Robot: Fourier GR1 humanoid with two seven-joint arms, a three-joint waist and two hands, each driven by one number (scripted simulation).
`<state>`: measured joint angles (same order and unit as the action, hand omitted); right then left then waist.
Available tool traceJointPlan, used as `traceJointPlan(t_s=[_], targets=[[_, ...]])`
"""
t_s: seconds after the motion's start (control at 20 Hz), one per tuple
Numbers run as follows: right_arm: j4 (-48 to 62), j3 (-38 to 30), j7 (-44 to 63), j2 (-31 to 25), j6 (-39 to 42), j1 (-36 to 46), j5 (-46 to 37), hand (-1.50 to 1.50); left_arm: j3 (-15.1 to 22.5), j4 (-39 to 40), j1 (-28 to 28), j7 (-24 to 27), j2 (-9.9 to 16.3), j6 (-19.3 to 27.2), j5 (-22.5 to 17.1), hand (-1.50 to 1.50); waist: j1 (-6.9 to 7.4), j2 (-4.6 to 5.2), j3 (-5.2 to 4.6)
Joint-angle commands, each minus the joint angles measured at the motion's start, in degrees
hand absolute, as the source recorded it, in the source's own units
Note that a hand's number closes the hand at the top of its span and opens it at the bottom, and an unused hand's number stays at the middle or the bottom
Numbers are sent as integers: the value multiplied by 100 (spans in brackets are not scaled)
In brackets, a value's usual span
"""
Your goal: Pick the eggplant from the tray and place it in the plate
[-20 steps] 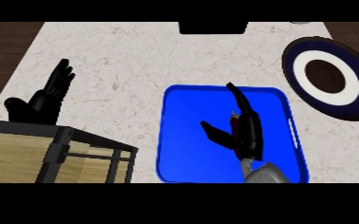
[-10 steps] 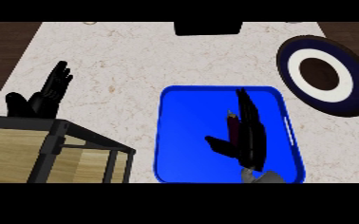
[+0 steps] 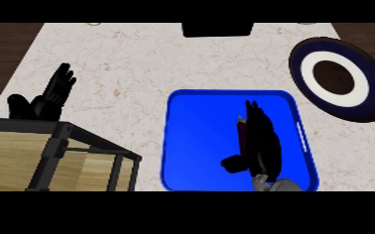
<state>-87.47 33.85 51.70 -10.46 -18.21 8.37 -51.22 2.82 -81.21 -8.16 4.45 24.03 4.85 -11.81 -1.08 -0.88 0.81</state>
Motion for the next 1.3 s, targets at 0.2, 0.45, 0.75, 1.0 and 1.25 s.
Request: traceJointPlan(t_s=[0.2,0.45,0.75,1.0,1.25], targets=[[-530,-65,1311,89,1457,100,-27,-150,287,386,540,295,-426,-68,175,0,67,87,-93],[-509,-203,1727,149,2135,159,-21,-150,239,145,478,21,-429,-36,176,0,119,83,-90],[-496,-386,1561,178,2365,2,121,-150,62,633,374,348,-451,-210,216,0,60,98,-92],[76,-480,1307,411,2076,100,-101,-150,-1,487,171,39,-432,-165,280,0,107,98,-84],[474,-566,1277,407,2075,14,-312,-150,29,348,340,184,-500,-298,314,0,128,96,-84]])
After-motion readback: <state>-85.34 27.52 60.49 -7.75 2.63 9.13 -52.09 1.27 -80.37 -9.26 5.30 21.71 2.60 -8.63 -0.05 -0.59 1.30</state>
